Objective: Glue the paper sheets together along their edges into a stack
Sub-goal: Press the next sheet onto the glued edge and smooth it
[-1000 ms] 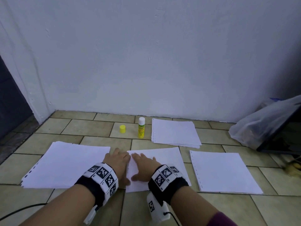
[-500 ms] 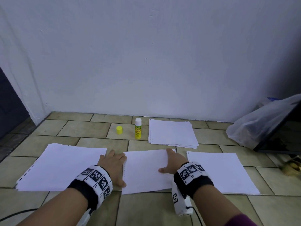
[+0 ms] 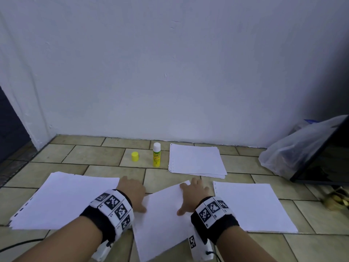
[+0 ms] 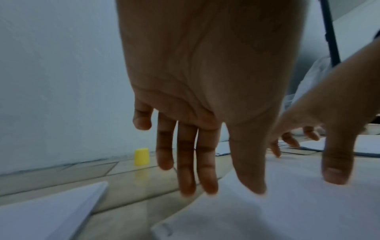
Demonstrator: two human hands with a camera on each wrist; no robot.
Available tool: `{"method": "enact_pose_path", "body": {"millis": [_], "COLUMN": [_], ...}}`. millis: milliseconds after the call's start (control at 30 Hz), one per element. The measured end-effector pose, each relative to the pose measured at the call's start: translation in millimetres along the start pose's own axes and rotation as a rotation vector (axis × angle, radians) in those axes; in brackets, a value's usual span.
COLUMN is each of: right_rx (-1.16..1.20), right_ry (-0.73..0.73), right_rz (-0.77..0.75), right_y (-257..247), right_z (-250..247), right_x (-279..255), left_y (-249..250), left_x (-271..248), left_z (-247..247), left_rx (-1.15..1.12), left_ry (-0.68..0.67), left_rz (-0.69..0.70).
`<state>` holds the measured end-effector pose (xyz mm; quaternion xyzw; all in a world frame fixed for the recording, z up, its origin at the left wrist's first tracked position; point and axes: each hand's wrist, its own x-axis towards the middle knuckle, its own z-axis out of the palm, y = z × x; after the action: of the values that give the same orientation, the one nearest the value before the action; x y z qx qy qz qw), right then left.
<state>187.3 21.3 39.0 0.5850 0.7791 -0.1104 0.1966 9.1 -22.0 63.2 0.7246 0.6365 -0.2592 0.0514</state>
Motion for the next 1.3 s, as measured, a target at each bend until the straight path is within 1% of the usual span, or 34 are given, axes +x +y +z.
{"method": "enact_pose_path", "body": {"millis": [33, 100, 167, 200, 367, 467, 533, 633, 733, 833, 900, 1033, 1100, 1167, 1300], "right_rx": [0.018, 0.061, 0.088, 0.110, 0.236, 0.211, 0.187, 0.126, 0.015, 0.018, 0.078, 0.164, 0.188, 0.206, 0.196], "right_ry": [-0.008, -0.001, 0.040, 0.059, 0.040, 0.050, 0.050, -0.008, -0.031, -0.025, -0.037, -0.023, -0.026, -0.025, -0.016], "right_rz": [-0.018, -0.073, -0.138, -0.161, -0.236, -0.258, -0.261, -0.263, -0.308, -0.346, -0.318, -0.160, -0.117, -0.108, -0.121], "right_y": [-4, -12, -20, -25, -45, -52, -54, -58, -61, -51, -38, -4, 10, 17, 12], "right_z": [1, 4, 7, 9, 18, 19, 16, 11, 8, 5, 7, 8, 8, 8, 6], "right_x": [0, 3, 4, 4, 6, 6, 5, 4, 5, 6, 6, 9, 10, 10, 11], "left_y": [6, 18, 28, 31, 30, 29, 25, 21, 21, 21, 20, 18, 17, 16, 15], "left_x": [1, 4, 5, 5, -1, 4, 11, 20, 24, 24, 24, 24, 23, 24, 23], "left_z": [1, 6, 15, 18, 23, 24, 29, 34, 37, 38, 39, 39, 39, 39, 33], "left_rx": [-0.016, -0.120, -0.197, -0.212, -0.265, -0.252, -0.283, -0.284, -0.260, -0.243, -0.240, -0.260, -0.253, -0.248, -0.172], "left_ry": [0.042, 0.122, 0.139, 0.138, 0.186, 0.195, 0.130, -0.008, -0.053, -0.075, -0.073, -0.083, -0.084, -0.084, -0.068], "left_rz": [0.026, 0.132, 0.238, 0.255, 0.213, 0.116, 0.044, 0.037, 0.020, 0.004, 0.009, 0.032, 0.035, 0.036, 0.036]}}
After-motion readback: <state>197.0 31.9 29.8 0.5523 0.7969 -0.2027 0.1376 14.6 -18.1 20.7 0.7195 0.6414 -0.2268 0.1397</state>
